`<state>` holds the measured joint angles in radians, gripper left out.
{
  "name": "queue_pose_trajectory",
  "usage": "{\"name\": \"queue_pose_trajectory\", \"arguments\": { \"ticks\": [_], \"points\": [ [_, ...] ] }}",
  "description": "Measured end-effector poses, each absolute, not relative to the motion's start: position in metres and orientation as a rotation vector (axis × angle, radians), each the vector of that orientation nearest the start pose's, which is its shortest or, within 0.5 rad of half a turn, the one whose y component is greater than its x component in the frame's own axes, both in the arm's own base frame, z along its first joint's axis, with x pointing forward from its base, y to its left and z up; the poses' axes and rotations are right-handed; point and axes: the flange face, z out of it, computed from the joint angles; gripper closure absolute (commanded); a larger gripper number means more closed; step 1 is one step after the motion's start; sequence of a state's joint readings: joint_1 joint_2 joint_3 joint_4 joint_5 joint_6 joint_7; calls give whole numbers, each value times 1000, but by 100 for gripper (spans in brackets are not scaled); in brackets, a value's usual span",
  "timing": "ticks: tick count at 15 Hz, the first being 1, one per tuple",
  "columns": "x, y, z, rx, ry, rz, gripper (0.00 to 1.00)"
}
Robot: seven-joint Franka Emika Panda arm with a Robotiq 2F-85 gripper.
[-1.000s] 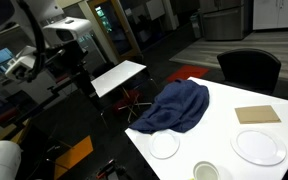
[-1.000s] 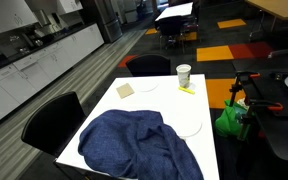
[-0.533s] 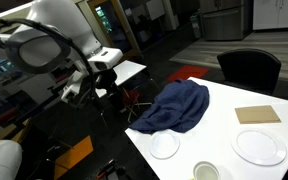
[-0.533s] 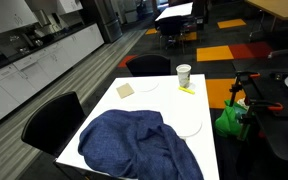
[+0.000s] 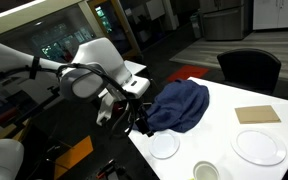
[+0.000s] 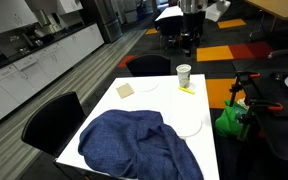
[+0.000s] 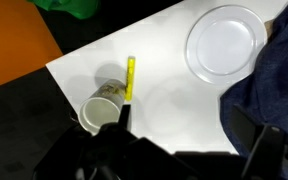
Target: Get the yellow object from the table and put it in the cup.
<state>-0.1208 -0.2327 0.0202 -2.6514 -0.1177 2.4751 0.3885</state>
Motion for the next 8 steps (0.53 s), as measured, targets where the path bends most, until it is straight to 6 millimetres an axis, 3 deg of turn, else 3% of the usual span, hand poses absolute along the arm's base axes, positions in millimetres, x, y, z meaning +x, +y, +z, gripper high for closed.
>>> {"name": "queue_pose_trajectory", "arguments": {
  "ticks": [8],
  "points": [
    [404,-66,229,-3250,807,2,0]
  ]
}}
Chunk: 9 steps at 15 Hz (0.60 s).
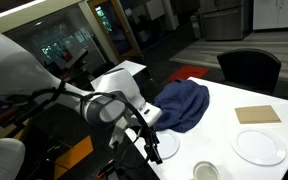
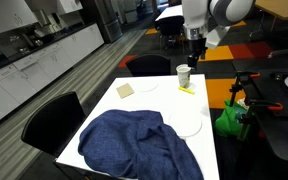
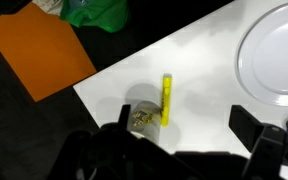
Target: Get the yellow object from the table and put it in the cup.
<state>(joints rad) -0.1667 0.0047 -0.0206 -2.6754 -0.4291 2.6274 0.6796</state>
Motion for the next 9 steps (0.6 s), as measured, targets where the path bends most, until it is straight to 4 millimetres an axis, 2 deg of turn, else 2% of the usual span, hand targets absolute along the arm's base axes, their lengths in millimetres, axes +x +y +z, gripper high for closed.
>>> {"name": "queue_pose_trajectory", "arguments": {
  "ticks": [4,9],
  "points": [
    [397,-75,194,-3253,835,51,0],
    [399,-74,194,-3255,829,45,0]
  ]
}}
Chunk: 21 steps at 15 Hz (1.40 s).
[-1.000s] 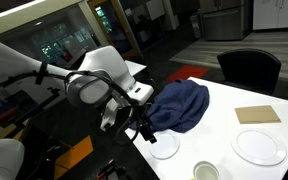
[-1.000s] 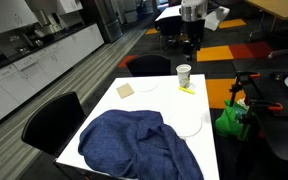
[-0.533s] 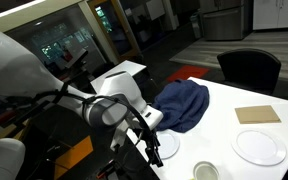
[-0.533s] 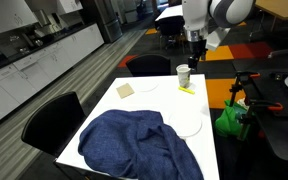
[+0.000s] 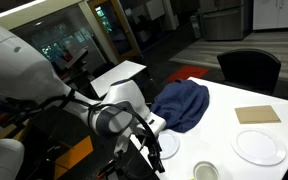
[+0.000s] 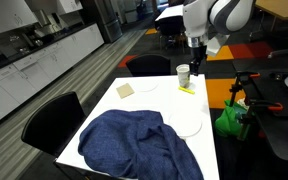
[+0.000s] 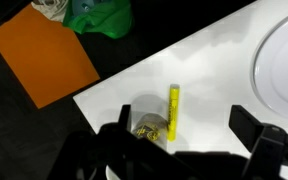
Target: Get the yellow object from the table and put it in the cup.
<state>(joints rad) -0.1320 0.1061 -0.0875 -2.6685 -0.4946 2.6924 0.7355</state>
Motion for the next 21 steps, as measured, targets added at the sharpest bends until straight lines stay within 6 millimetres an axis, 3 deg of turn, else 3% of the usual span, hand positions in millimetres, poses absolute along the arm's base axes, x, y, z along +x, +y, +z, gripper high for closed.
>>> {"name": "queue_pose_trajectory", "arguments": {
  "ticks": [8,14,17,21],
  "points": [
    [402,-85,186,-3237,854,13,0],
    [398,-87,153,-3237,751,-78,0],
    [396,-80,135,-3241,729,-105,0],
    [406,-68,115,-3253,776,-115,0]
  ]
}}
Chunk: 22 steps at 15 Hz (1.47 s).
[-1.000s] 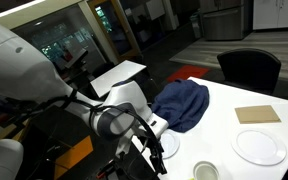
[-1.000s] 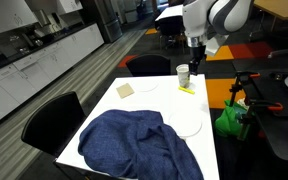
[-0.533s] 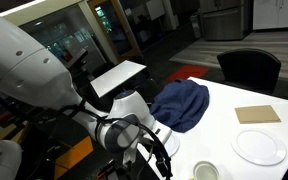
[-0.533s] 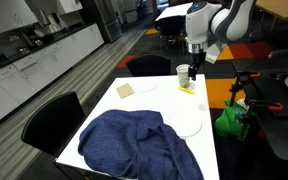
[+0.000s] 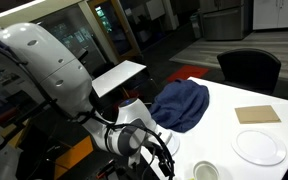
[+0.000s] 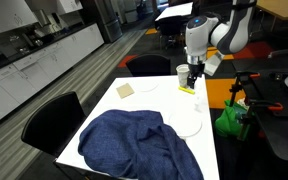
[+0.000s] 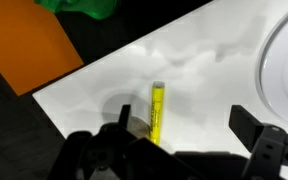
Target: Get the yellow object from the table and put it in the cup.
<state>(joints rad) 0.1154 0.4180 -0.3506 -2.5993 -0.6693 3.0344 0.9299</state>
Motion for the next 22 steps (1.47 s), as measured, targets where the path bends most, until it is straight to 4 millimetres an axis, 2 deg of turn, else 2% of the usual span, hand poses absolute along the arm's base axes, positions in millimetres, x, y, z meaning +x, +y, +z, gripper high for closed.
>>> {"name": "queue_pose_trajectory", "arguments": {
  "ticks": [4,9,22],
  "points": [
    [417,-62,91,-3242,903,-125,0],
    [417,-73,60,-3232,1031,-74,0],
    [434,-103,21,-3137,1084,-129,0]
  ]
}}
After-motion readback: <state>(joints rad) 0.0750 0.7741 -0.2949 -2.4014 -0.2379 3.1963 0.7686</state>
